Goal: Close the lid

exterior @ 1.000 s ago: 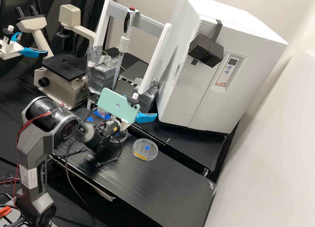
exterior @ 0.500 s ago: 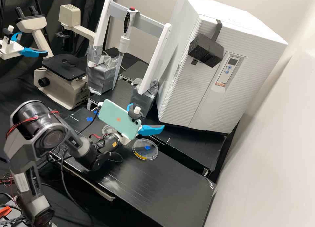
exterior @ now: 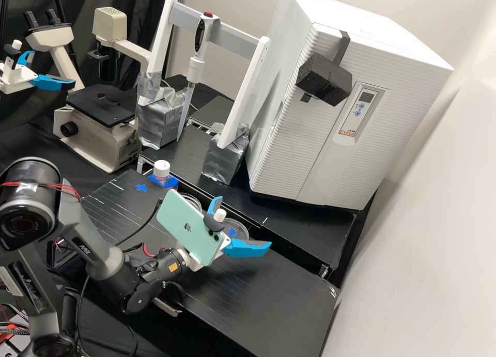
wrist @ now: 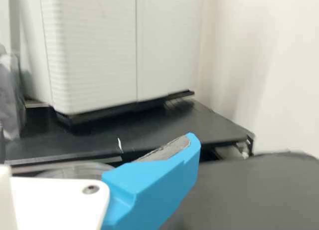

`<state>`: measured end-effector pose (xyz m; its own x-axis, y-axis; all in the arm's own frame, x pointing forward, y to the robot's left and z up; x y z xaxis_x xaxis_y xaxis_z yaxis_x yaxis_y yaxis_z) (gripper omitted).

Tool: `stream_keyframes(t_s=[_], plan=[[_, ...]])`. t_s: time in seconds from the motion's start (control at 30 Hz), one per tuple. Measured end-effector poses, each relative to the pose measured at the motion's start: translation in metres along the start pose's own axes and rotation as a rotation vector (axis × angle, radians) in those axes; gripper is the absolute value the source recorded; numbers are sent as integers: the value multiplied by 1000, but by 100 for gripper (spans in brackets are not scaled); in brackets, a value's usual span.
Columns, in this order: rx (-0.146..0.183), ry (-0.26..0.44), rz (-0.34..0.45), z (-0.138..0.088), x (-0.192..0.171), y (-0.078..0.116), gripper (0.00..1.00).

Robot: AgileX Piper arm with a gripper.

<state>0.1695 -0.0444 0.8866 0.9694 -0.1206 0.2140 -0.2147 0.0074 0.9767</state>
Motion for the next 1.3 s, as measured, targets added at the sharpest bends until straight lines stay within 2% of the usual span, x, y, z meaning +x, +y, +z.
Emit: stream_keyframes(t_s=[0.23,0.43,0.53,0.7,0.8,1.0,1.03,1.3], plan=[[11,-26,-57,4,-12,-13,100],[7,-26,-84,3,-16,-19,100],[-11,-18,-93,3,-14,-22,100],[-11,-22,-85,7,-13,-22,100],[-33,-21,-85,8,-12,-23,100],[-39,-35,-73,14,-10,-21,100],[-40,-33,-72,14,-9,-20,0],[-49,-34,-53,15,-6,-15,0]])
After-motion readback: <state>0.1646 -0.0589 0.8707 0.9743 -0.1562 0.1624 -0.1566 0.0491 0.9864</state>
